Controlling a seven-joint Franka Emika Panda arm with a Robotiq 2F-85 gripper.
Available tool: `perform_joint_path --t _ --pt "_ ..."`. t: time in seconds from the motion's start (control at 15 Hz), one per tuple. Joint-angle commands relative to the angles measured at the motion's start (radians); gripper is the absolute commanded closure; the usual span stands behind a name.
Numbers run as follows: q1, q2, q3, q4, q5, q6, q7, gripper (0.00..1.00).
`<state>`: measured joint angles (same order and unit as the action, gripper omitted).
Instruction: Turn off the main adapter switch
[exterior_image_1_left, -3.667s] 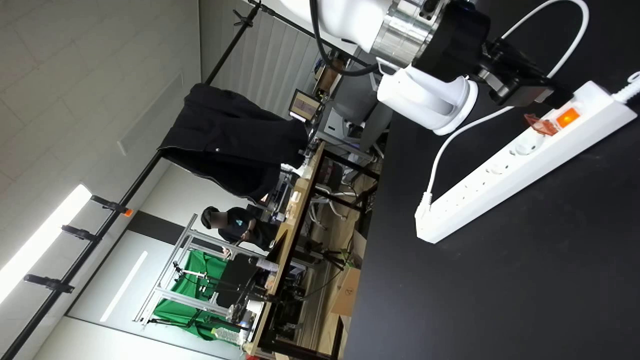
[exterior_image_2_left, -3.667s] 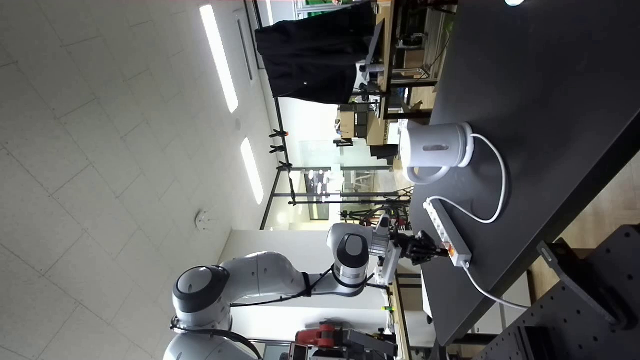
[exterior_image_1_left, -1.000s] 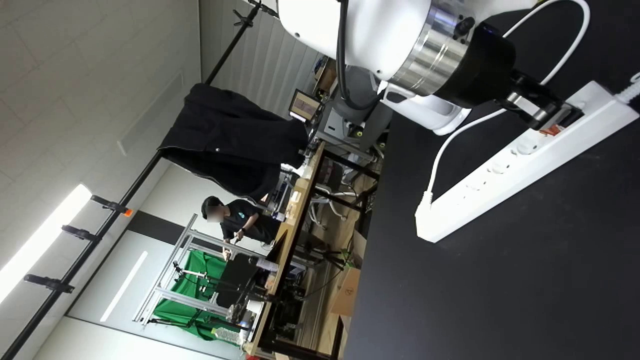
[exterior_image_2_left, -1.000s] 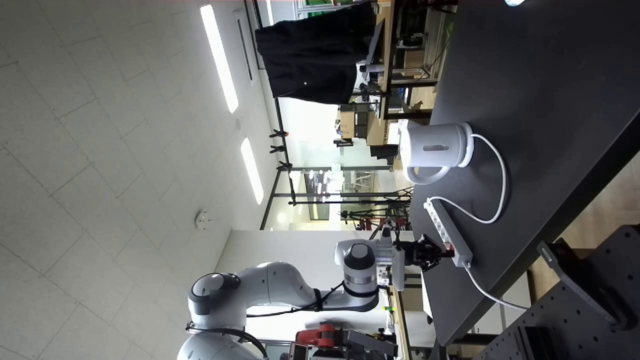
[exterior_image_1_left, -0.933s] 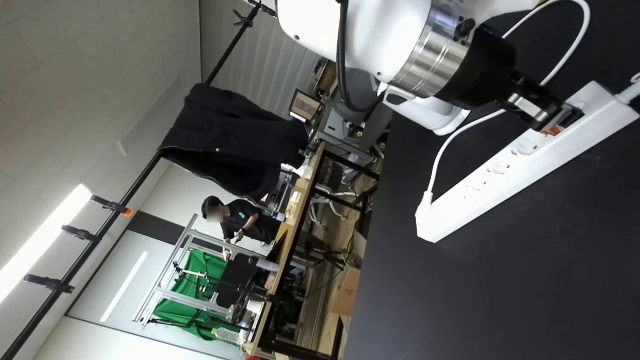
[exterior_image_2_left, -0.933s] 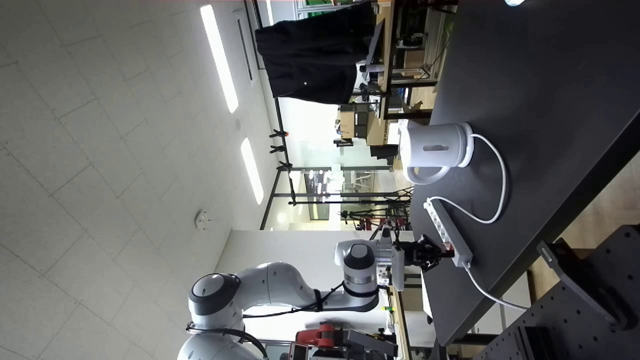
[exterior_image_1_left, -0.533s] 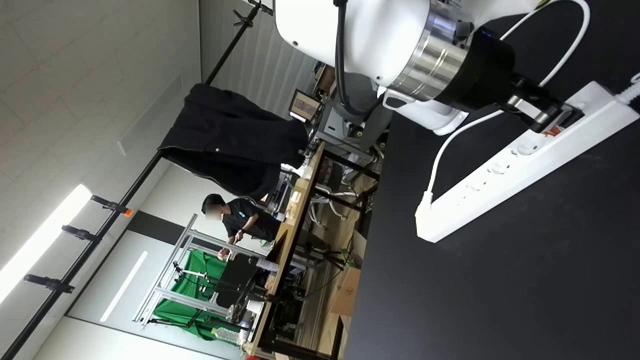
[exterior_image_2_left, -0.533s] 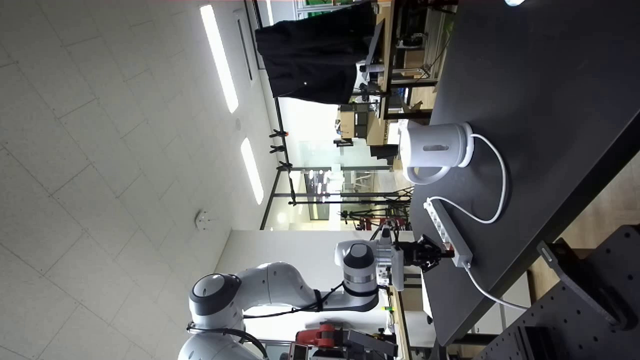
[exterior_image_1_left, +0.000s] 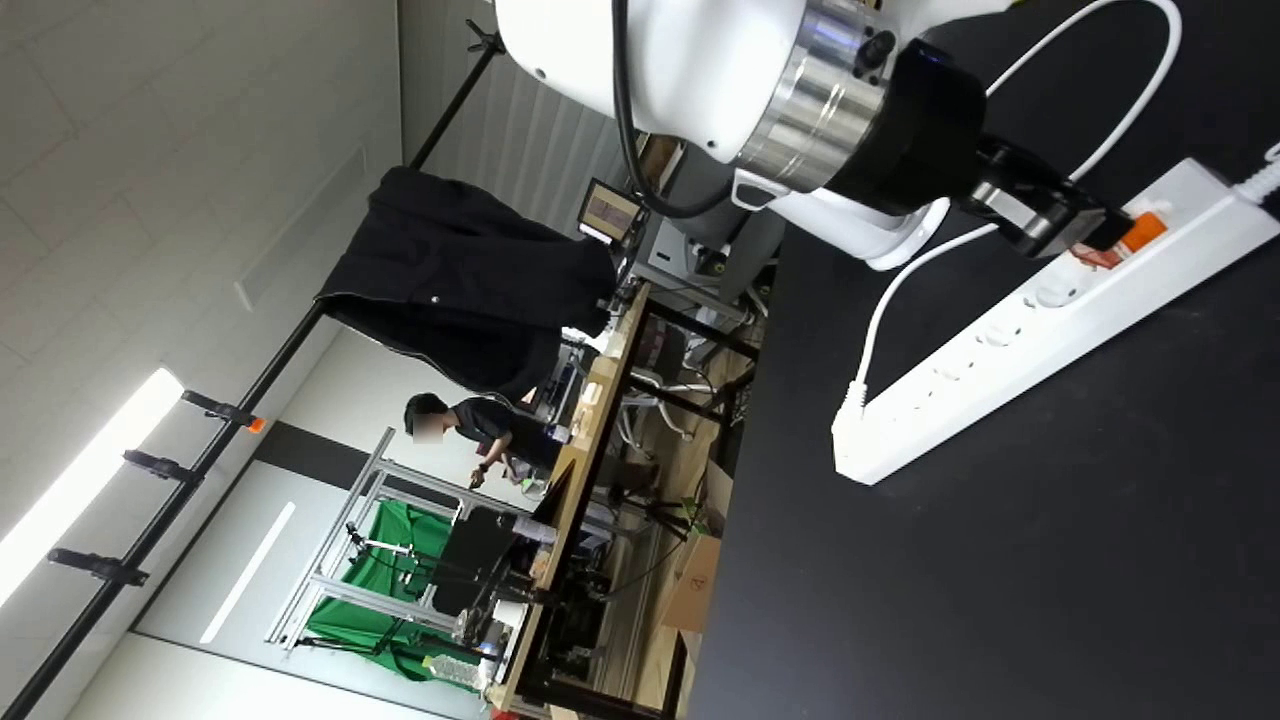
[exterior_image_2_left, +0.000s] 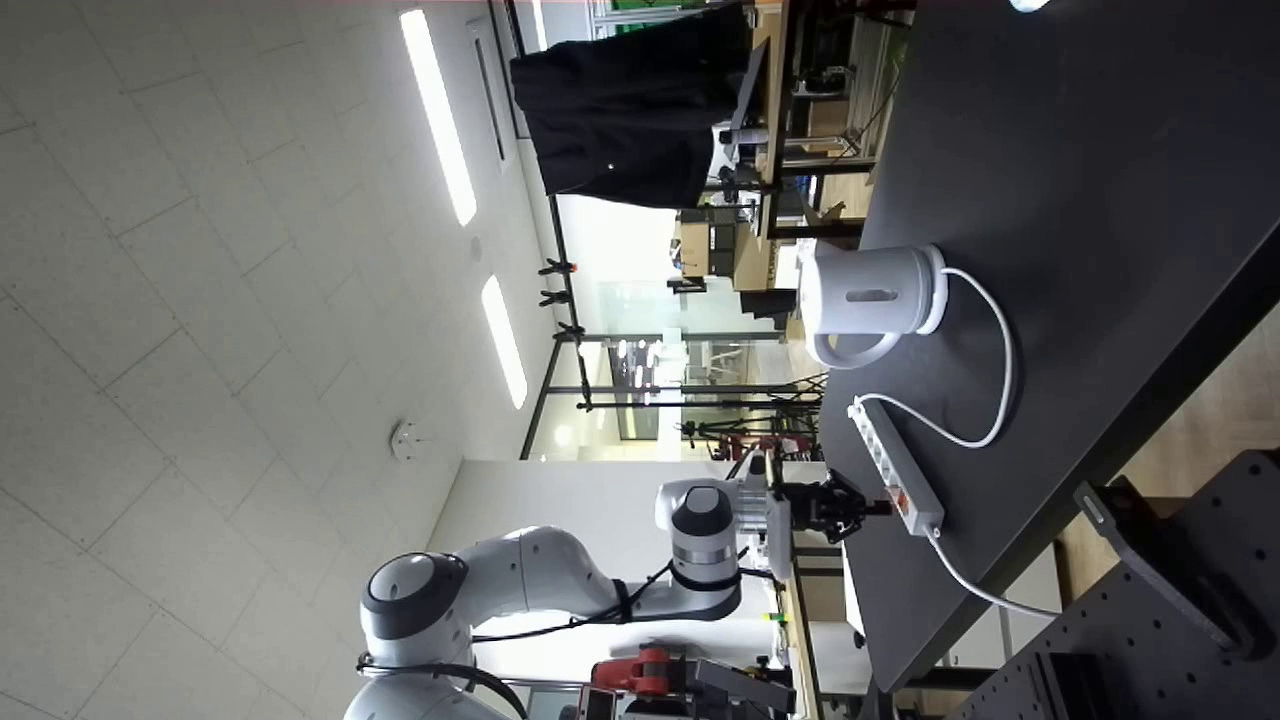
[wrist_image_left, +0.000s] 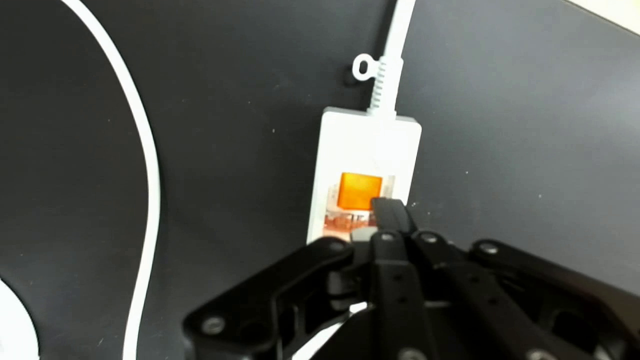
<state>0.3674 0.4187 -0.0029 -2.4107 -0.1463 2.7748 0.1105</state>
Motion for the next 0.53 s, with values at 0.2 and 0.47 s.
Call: perform_joint_path --t 0.2,0.47 --pt "-0.067 -0.070 0.049 -0.018 0.017 -0.077 0.025 0.74" --pt "-0.089 -0.069 0.063 -0.013 0.020 -0.106 0.019 0.54"
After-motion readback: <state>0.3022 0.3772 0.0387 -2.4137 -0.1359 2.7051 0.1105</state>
